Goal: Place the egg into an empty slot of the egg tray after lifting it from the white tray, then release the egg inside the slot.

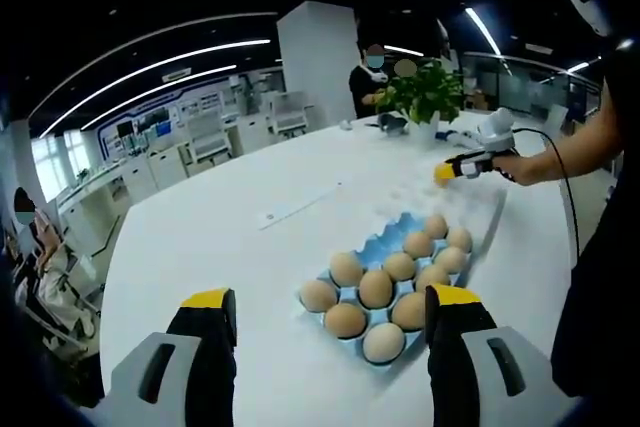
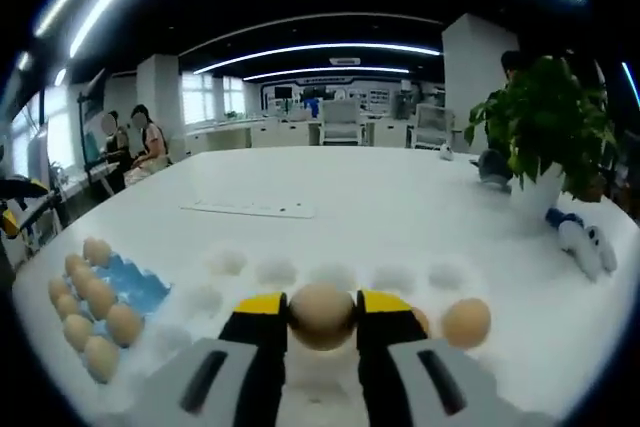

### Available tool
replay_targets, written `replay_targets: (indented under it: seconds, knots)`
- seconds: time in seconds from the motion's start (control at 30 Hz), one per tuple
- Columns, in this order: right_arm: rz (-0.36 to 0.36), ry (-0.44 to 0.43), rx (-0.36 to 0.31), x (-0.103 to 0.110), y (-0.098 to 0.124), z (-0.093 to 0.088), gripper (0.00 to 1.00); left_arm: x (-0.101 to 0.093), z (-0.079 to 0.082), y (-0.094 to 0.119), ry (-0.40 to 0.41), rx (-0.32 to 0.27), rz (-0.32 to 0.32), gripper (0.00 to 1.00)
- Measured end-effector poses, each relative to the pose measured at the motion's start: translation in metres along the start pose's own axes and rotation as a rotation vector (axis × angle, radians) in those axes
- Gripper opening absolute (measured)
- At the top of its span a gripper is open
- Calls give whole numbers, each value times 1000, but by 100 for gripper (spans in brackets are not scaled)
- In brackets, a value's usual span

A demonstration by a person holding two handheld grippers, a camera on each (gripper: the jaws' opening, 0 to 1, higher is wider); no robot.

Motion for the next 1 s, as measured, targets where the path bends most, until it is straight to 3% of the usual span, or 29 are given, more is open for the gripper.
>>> replay_targets:
  seconds: [0.03, 0.23, 0.6, 1.0]
  knots:
    - [14, -3, -23, 2, 5, 9, 26, 0, 0, -1, -3, -2, -6, 77]
    - [57, -8, -70, 16, 9, 23, 26, -1, 1, -2, -4, -8, -14, 77]
    - [102, -14, -80, 24, 9, 27, 26, -1, 0, -1, -3, -10, -11, 77]
    - [212, 5, -93, 60, 2, 36, 26, -1, 1, -1, -5, -13, -13, 77]
Point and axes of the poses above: the point that each gripper's makers call its tool centre point, and the gripper's own axes: y roughly backward along the fingers, x roughly to its left, z roughly out of its top, the point moved 10 cm from there along y, roughly backward along the fingers, and after that the axes turned 3 degrees about z, right-handed, at the moved point
